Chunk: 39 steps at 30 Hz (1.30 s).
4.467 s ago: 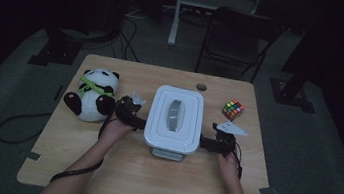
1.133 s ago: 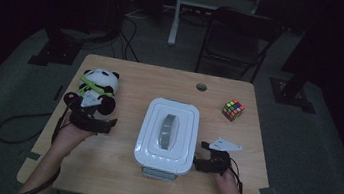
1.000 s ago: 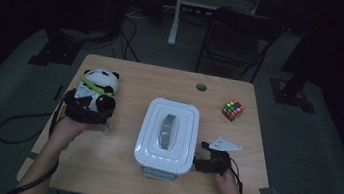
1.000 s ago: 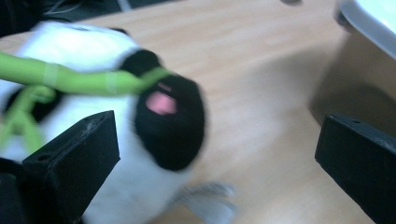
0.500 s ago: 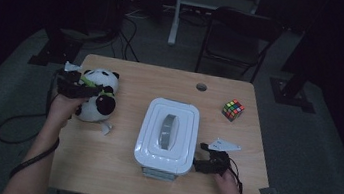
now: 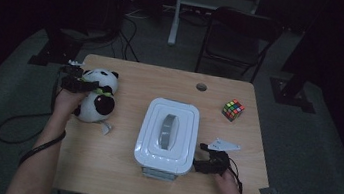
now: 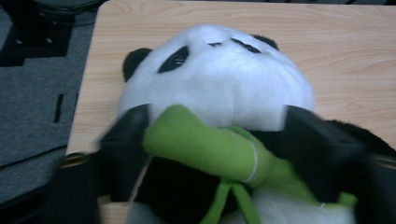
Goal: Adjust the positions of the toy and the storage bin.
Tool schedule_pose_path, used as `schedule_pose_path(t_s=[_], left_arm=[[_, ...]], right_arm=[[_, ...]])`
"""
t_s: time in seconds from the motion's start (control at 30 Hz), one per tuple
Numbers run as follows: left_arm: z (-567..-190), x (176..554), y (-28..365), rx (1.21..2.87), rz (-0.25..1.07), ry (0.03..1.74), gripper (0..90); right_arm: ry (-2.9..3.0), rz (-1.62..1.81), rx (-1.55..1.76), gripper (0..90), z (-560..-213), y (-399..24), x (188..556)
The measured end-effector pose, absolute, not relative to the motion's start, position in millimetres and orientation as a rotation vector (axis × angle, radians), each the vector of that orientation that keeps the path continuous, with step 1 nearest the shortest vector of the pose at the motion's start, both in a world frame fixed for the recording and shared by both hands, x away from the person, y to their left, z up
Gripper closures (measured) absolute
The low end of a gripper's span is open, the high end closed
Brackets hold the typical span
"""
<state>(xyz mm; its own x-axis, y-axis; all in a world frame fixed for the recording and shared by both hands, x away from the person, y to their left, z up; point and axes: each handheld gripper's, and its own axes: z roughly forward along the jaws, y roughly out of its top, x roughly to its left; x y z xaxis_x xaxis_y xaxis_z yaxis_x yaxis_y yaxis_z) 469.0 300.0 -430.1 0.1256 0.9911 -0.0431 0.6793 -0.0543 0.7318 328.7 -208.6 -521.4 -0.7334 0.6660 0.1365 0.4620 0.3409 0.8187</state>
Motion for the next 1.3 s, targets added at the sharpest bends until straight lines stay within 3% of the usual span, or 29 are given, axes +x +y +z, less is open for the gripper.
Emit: schedule_pose_path(t_s=[0.13, 0.17, 0.23, 0.37, 0.53, 0.9, 1.23, 1.3], left_arm=[[-426.1, 462.0, 297.5, 1.767, 0.651, 1.575, 61.0], [-426.1, 462.0, 297.5, 1.767, 0.651, 1.575, 72.7], [-415.9, 454.0, 294.1, 1.761, 0.606, 1.510, 75.7], [-405.3, 443.3, 286.8, 1.779, 0.597, 1.438, 76.8], [-396.6, 434.9, 289.8, 1.763, 0.468, 1.332, 76.9], [-399.1, 420.2, 286.4, 1.878, 0.326, 1.006, 76.7], [-420.6, 421.8, 283.8, 1.953, 0.269, 1.074, 75.8], [-421.3, 421.1, 285.6, 1.948, 0.282, 1.080, 71.5]], right_arm=[[2.384, 1.333, 1.017, 20.4, -521.0, -208.3, 328.0], [2.384, 1.333, 1.017, 20.4, -521.0, -208.3, 328.0], [2.384, 1.336, 1.016, 20.4, -520.5, -208.4, 327.8], [2.384, 1.333, 1.016, 20.4, -520.3, -208.3, 327.9], [2.383, 1.333, 1.014, 20.4, -520.0, -208.2, 327.6], [2.384, 1.335, 1.018, 20.4, -519.7, -208.1, 327.1], [2.398, 1.337, 1.023, 20.3, -520.1, -208.6, 327.4], [2.394, 1.340, 1.020, 18.5, -520.2, -208.9, 327.1]])
